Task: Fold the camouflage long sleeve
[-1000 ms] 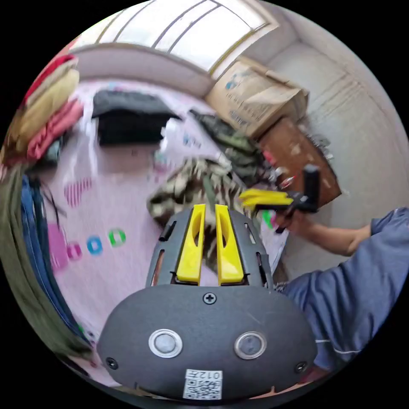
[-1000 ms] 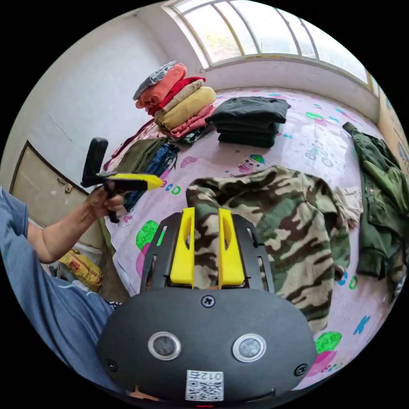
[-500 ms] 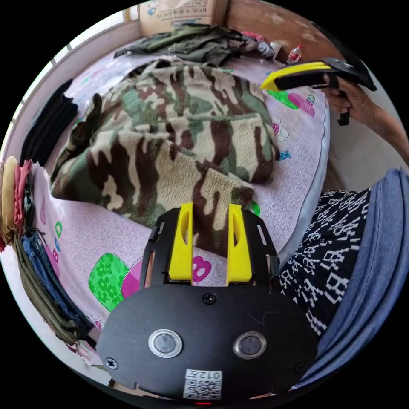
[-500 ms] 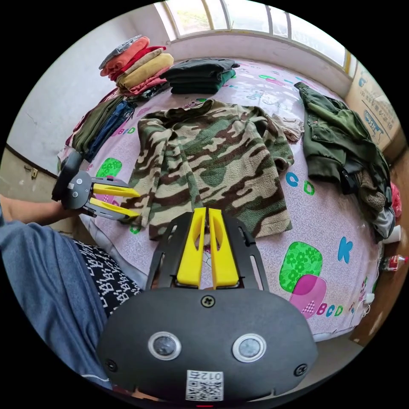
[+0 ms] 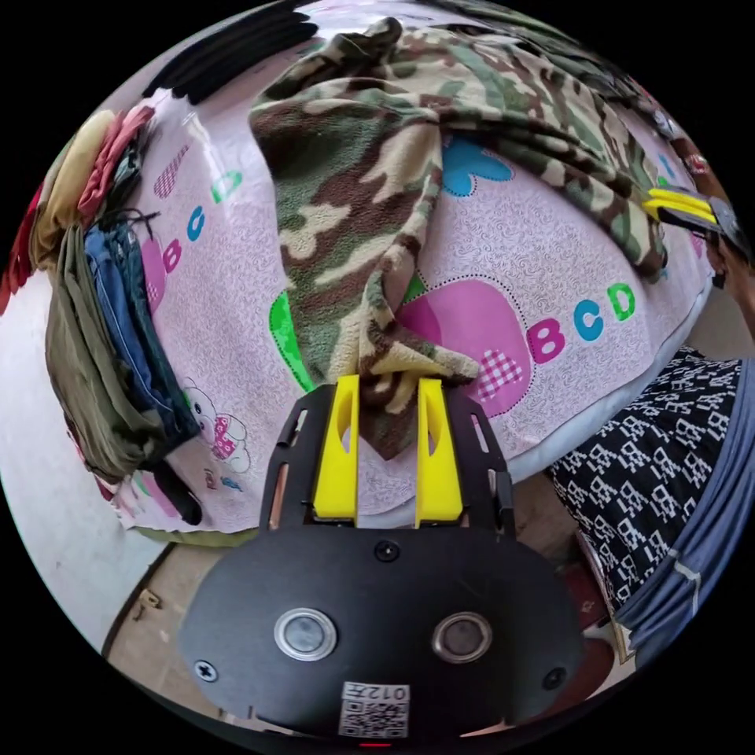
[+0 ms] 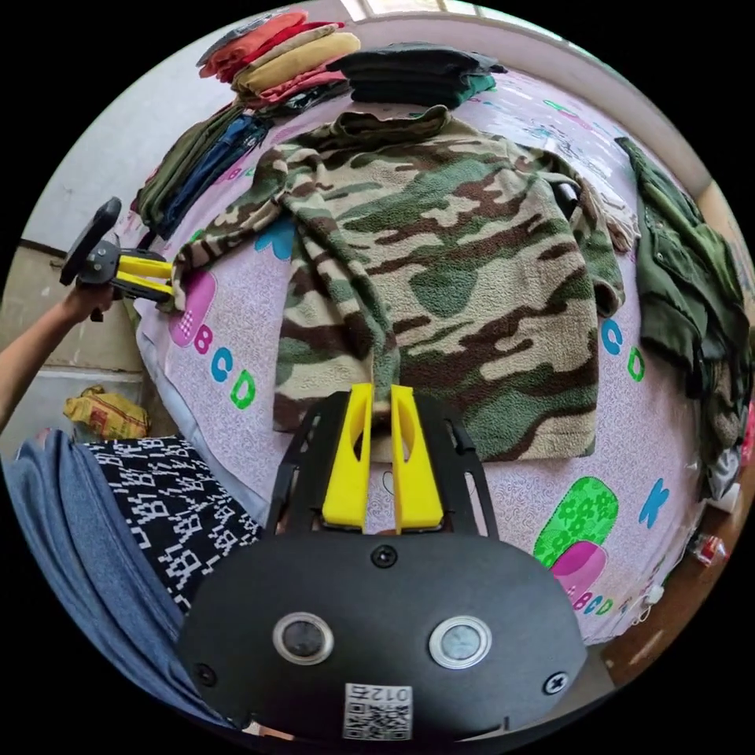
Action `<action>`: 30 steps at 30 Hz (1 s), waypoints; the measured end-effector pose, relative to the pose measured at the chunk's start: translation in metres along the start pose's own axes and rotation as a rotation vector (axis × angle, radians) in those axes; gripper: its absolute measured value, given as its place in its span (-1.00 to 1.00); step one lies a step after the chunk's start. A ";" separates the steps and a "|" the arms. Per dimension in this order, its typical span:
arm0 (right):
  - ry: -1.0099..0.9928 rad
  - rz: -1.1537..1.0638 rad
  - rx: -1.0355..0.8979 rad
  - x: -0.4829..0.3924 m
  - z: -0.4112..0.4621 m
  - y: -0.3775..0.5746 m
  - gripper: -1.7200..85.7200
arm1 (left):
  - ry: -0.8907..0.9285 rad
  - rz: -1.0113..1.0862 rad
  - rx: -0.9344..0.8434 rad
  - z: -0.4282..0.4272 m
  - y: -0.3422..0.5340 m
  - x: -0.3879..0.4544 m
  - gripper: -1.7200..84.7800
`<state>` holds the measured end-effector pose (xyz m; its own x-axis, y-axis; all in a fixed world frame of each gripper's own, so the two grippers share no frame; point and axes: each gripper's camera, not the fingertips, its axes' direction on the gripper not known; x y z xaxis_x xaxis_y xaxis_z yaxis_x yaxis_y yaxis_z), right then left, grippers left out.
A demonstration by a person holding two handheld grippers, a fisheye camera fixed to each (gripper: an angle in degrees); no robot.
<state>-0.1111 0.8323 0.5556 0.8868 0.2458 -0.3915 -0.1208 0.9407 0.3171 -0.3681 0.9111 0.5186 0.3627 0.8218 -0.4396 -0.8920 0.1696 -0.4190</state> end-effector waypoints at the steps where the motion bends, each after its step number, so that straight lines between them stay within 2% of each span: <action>1: 0.003 -0.036 0.021 -0.014 -0.009 -0.003 -0.87 | -0.002 -0.003 -0.017 0.005 0.006 0.005 -0.73; 5: -0.182 -0.186 0.071 -0.076 -0.044 -0.019 -0.86 | -0.109 0.007 -0.079 0.017 0.026 0.014 -0.76; 6: -0.257 -0.292 0.068 -0.106 -0.046 -0.028 -0.85 | -0.139 -0.020 -0.104 0.020 0.033 0.007 -0.77; 7: -0.299 -0.409 0.016 -0.138 -0.037 -0.038 -0.82 | -0.156 -0.074 -0.123 0.022 0.041 -0.007 -0.78; 10: -0.358 -0.572 -0.107 -0.190 0.004 -0.059 -0.74 | -0.107 -0.267 -0.172 0.026 0.064 -0.050 -0.84; 14: -0.393 -0.657 -0.106 -0.189 -0.004 -0.047 -0.71 | -0.099 -0.533 -0.247 0.032 0.104 -0.094 -0.92; 17: -0.365 -0.525 -0.026 -0.134 -0.022 -0.027 -0.74 | 0.162 -0.620 0.029 0.020 0.138 -0.098 -0.94; 19: -0.241 -0.226 0.063 -0.050 -0.028 -0.013 -0.77 | 0.442 -0.580 0.355 0.005 0.152 -0.077 -0.95; 21: -0.156 0.027 0.119 0.022 -0.027 0.003 -0.79 | 0.620 -0.491 0.519 0.000 0.146 -0.050 -0.95; 22: -0.122 0.166 0.135 0.064 -0.023 0.014 -0.80 | 0.682 -0.418 0.562 -0.002 0.134 -0.027 -0.95; 25: -0.140 0.305 0.087 0.122 -0.005 0.025 -0.78 | 0.754 -0.222 0.577 -0.003 0.095 0.037 -0.95; 30: -0.113 0.227 -0.029 0.119 0.031 0.017 -0.76 | 0.685 -0.151 0.484 0.016 0.063 0.101 -0.95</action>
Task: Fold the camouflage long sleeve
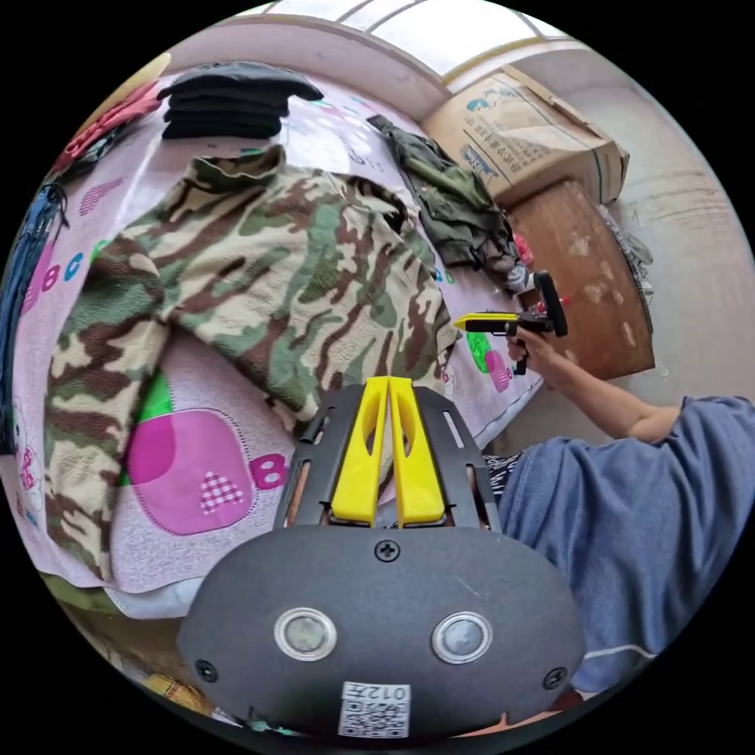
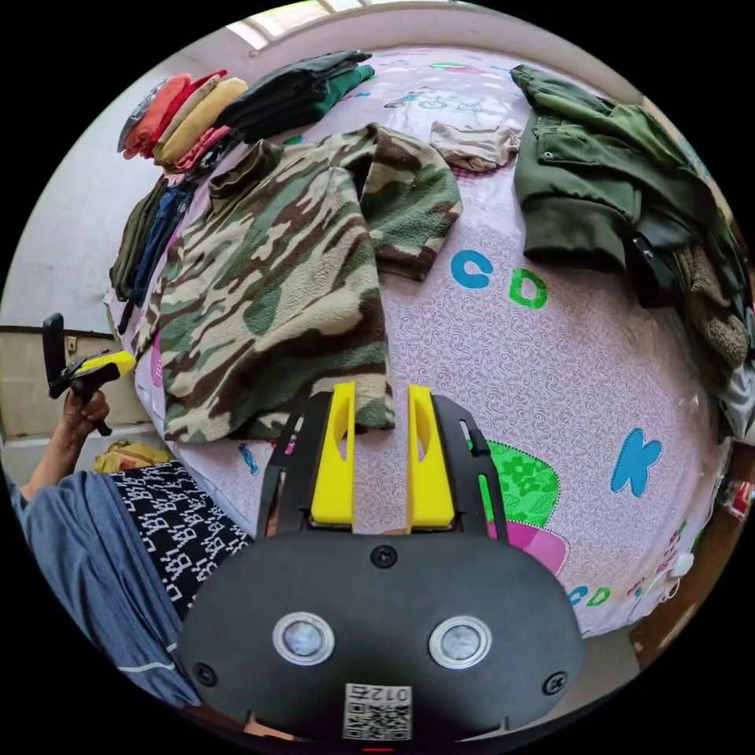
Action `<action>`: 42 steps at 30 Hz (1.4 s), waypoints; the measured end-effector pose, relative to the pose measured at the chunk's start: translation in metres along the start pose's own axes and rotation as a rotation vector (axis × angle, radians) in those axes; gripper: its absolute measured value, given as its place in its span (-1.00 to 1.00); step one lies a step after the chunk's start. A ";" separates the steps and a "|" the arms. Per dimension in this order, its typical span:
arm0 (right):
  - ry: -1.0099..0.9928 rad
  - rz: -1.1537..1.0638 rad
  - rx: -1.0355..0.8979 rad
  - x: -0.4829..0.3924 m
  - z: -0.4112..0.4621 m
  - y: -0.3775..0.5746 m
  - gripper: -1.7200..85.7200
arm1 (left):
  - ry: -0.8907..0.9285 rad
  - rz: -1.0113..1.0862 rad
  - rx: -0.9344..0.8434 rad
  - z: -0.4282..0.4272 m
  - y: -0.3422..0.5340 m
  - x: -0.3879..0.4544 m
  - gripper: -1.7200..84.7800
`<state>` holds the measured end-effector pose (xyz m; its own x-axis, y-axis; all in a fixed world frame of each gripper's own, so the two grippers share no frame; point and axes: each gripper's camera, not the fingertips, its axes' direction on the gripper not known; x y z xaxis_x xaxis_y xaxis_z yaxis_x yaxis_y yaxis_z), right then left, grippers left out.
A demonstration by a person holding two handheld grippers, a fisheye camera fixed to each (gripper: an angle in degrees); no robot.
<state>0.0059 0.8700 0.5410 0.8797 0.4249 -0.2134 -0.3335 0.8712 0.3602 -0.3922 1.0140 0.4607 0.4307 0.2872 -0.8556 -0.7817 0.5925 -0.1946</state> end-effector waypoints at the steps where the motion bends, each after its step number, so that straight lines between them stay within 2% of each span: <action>1: -0.019 -0.023 -0.021 -0.005 0.009 -0.001 -0.77 | -0.004 -0.011 -0.028 0.013 0.003 0.002 -0.95; 5: 0.019 -0.149 -0.049 -0.027 0.017 0.003 -0.86 | -0.130 -0.050 -0.123 0.041 0.018 0.012 -0.95; 9: 0.183 -0.384 -0.078 -0.039 -0.016 0.013 -0.90 | -0.250 -0.183 -0.383 0.078 0.046 0.019 -0.95; 12: 0.108 -0.465 -0.230 -0.038 -0.015 0.015 -0.91 | -0.146 -0.297 -0.301 0.082 0.068 0.021 -0.95; 14: 0.219 -0.504 -0.320 -0.040 -0.003 0.021 -0.92 | -0.097 -0.349 -0.278 0.081 0.078 0.022 -0.95; 15: 0.364 -0.524 -0.326 -0.042 0.001 0.026 -0.93 | -0.085 -0.364 -0.247 0.075 0.082 0.025 -0.95; 17: 0.454 -0.540 -0.232 -0.051 -0.012 0.032 -0.94 | -0.128 -0.366 -0.144 0.054 0.085 0.034 -0.95; 19: 0.332 -0.562 -0.070 -0.076 -0.034 0.036 -0.95 | -0.223 -0.281 0.004 0.028 0.076 0.054 -0.95; 21: 0.197 -0.555 -0.024 -0.096 -0.029 0.032 -0.96 | -0.288 -0.215 0.028 0.024 0.057 0.062 -0.95; 23: 0.155 -0.551 -0.031 -0.116 -0.007 0.027 -0.96 | -0.300 -0.168 0.006 0.032 0.029 0.061 -0.95; 26: 0.239 -0.579 -0.053 -0.149 0.033 0.023 -0.96 | -0.340 -0.125 -0.028 0.052 -0.014 0.052 -0.95; 31: 0.441 -0.659 -0.175 -0.183 0.086 0.028 -0.96 | -0.596 -0.162 -0.197 0.082 -0.049 0.026 -0.95; 34: 0.494 -0.688 -0.184 -0.194 0.096 0.031 -0.95 | -0.614 -0.137 -0.240 0.091 -0.054 0.020 -0.95; 38: 0.430 -0.551 -0.111 -0.182 0.093 0.031 -0.95 | -0.650 -0.096 -0.227 0.098 -0.059 0.024 -0.95; 41: 0.356 -0.488 -0.139 -0.157 0.080 0.025 -0.95 | -0.656 -0.078 -0.192 0.100 -0.060 0.021 -0.95; 42: 0.354 -0.473 -0.060 -0.148 0.062 0.024 -0.94 | -0.639 -0.079 -0.188 0.098 -0.062 0.016 -0.95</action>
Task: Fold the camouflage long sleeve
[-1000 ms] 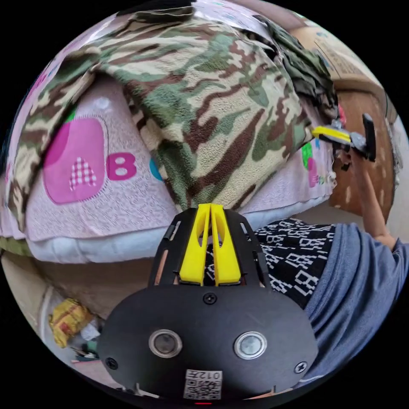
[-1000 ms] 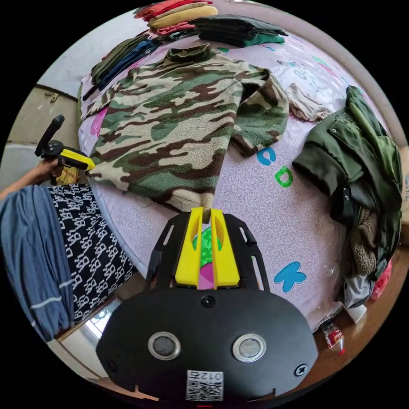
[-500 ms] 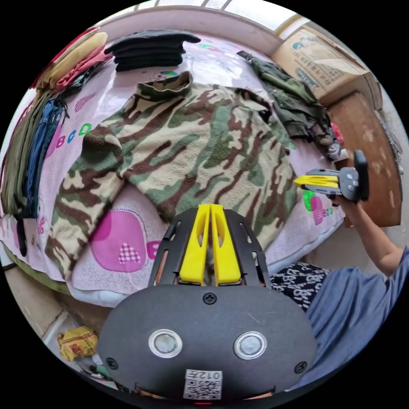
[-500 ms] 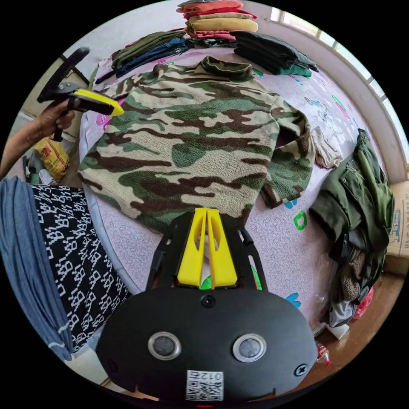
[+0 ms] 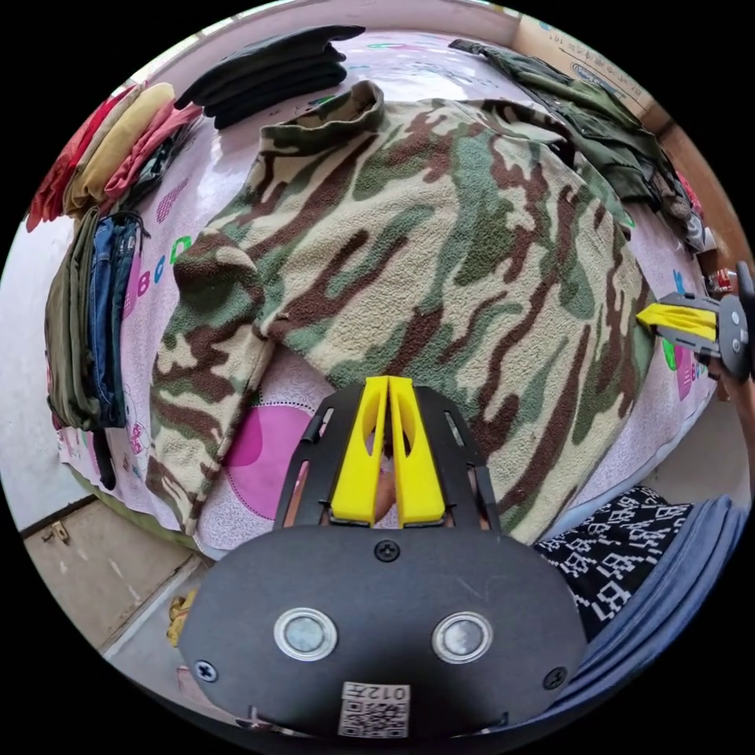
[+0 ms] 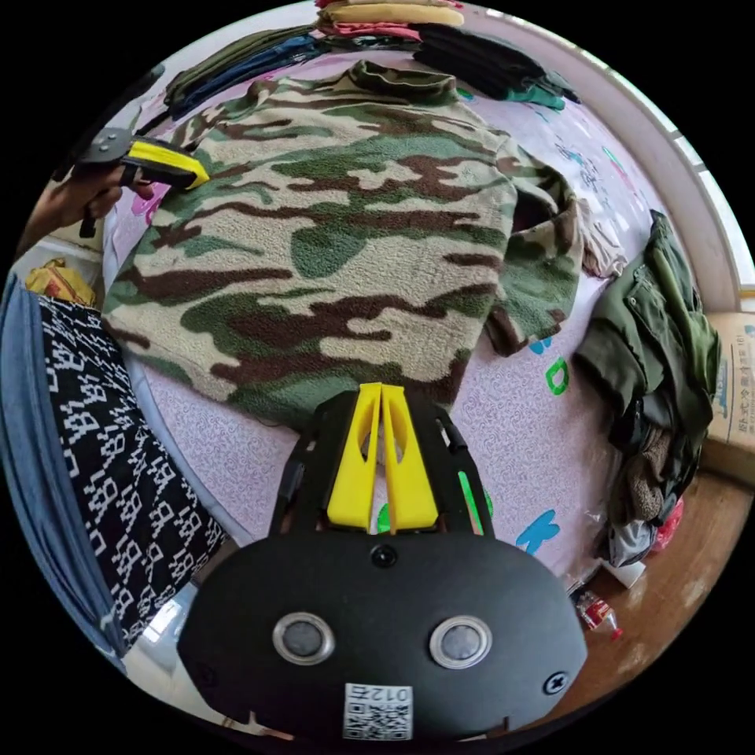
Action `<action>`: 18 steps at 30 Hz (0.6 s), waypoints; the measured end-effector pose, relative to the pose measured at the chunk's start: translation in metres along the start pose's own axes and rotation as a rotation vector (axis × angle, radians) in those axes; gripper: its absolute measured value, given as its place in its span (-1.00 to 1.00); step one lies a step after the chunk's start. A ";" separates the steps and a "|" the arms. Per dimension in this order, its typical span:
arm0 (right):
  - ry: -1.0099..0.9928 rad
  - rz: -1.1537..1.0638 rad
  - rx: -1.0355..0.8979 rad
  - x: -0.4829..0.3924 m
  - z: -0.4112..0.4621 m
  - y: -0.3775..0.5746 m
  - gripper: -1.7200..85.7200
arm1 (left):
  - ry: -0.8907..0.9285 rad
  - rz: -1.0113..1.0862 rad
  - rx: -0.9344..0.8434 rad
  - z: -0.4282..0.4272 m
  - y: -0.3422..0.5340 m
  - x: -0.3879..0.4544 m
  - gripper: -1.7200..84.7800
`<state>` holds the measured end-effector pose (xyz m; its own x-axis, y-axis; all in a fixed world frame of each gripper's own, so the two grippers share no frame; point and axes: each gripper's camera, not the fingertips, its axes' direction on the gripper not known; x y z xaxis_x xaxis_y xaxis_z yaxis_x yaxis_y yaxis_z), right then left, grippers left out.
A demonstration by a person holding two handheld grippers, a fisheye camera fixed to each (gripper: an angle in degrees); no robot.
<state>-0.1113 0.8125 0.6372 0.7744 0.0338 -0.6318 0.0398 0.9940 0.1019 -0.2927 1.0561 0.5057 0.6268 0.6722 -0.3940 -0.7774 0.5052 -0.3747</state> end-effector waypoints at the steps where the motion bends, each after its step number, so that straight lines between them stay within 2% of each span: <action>1: 0.047 0.043 0.080 0.016 -0.015 0.004 -0.94 | 0.037 -0.019 0.000 0.001 -0.002 -0.008 -0.95; 5: 0.208 -0.019 0.103 0.049 -0.011 -0.003 -0.85 | 0.194 -0.076 -0.015 0.002 -0.012 -0.039 -0.95; 7: 0.248 -0.148 0.068 0.060 0.009 -0.013 -0.77 | 0.203 -0.075 0.135 -0.024 -0.018 -0.053 -0.95; 10: 0.266 -0.302 0.061 0.069 0.030 -0.022 -0.76 | 0.184 0.018 0.176 -0.039 -0.051 -0.063 -0.95; 13: 0.242 -0.428 0.020 0.082 0.051 -0.033 -0.76 | 0.261 0.086 0.132 -0.025 -0.099 -0.075 -0.95; 18: 0.083 -0.447 -0.055 0.135 0.070 -0.052 -0.85 | 0.259 0.201 0.138 -0.006 -0.169 -0.092 -0.95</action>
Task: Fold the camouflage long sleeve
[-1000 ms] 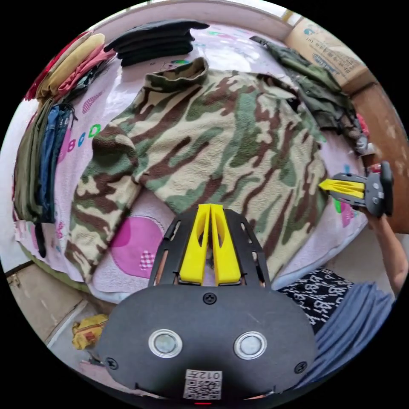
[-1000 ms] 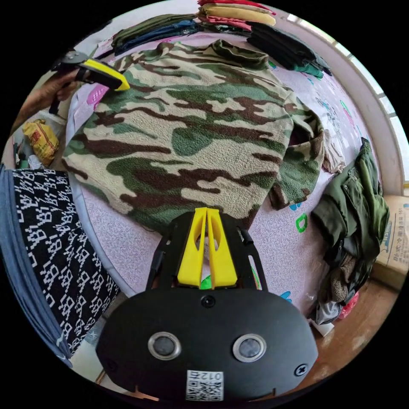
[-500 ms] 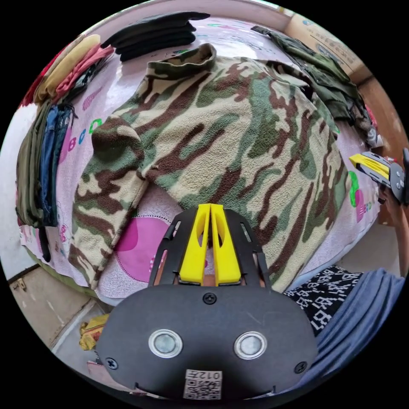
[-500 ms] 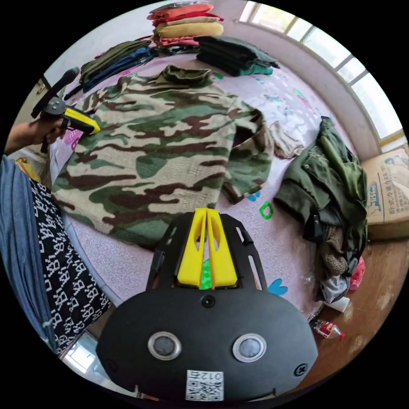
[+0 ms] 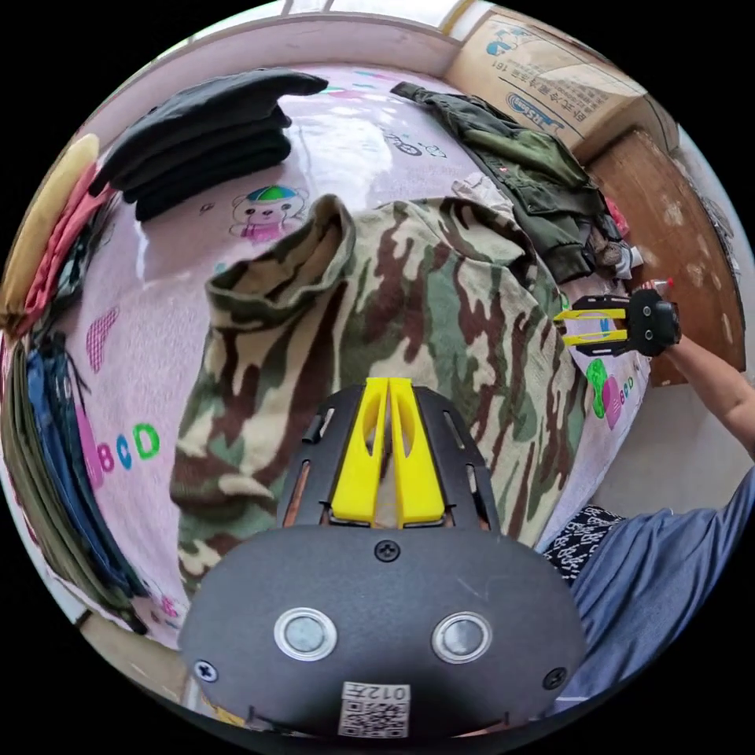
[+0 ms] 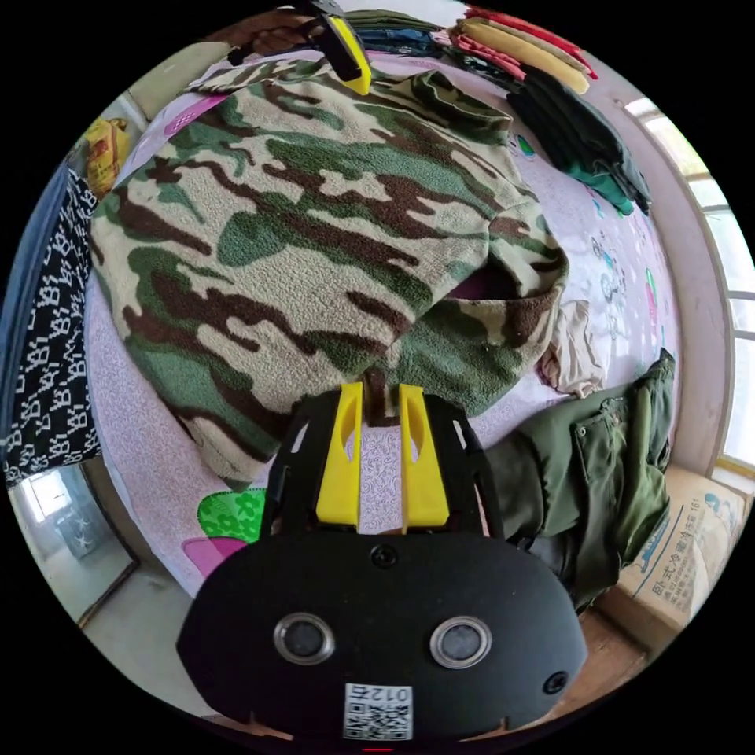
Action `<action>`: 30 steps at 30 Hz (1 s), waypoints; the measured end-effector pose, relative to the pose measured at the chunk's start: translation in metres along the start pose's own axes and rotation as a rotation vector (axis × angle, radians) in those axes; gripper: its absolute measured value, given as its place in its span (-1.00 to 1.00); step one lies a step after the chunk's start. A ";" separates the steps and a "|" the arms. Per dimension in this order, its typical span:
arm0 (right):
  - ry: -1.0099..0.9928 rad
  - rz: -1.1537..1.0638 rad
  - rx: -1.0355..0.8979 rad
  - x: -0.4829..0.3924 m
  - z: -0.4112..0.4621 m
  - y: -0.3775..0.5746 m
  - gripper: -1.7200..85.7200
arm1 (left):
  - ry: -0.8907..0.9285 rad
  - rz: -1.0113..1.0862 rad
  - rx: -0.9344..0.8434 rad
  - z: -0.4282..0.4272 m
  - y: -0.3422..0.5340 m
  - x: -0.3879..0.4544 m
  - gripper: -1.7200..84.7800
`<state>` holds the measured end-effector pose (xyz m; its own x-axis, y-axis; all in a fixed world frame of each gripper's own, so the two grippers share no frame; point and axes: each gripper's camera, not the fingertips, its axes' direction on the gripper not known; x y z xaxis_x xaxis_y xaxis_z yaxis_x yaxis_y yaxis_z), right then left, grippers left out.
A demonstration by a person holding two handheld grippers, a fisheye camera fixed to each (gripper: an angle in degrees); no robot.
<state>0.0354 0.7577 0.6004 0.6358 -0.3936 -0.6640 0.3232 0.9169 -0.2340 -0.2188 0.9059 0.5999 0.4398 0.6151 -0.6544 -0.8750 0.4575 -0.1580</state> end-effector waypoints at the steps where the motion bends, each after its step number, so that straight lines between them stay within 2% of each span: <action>1: -0.016 0.009 -0.013 0.015 0.006 0.005 -0.88 | -0.009 0.016 -0.009 0.005 -0.014 -0.010 -0.95; 5: -0.163 0.147 0.005 0.075 0.012 0.024 -0.91 | -0.007 -0.030 -0.019 0.010 -0.048 -0.055 -0.95; 8: -0.314 0.317 0.122 0.139 -0.006 0.056 -0.92 | 0.142 -0.180 0.013 0.012 -0.062 -0.108 -0.95; 13: -0.557 0.571 0.409 0.256 -0.066 0.127 -0.93 | 0.549 -0.650 0.153 0.038 -0.033 -0.210 -0.95; 15: -0.679 0.622 0.509 0.286 -0.084 0.146 -0.93 | 0.683 -0.751 0.266 0.040 -0.014 -0.229 -0.95; 18: -0.836 0.651 0.669 0.317 -0.106 0.164 -0.93 | 0.914 -0.720 0.388 0.036 0.004 -0.241 -0.95; 23: -0.910 0.624 0.736 0.317 -0.112 0.137 -0.93 | 0.946 -0.614 0.448 0.010 0.039 -0.243 -0.95; 30: -0.961 0.489 0.675 0.246 -0.063 0.006 -0.92 | 0.920 -0.689 0.501 0.002 0.134 -0.268 -0.95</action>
<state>0.1498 0.6708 0.3912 0.9477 -0.1733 0.2680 0.0234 0.8752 0.4832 -0.4534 0.8038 0.7559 0.2937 -0.4319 -0.8527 -0.2584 0.8230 -0.5059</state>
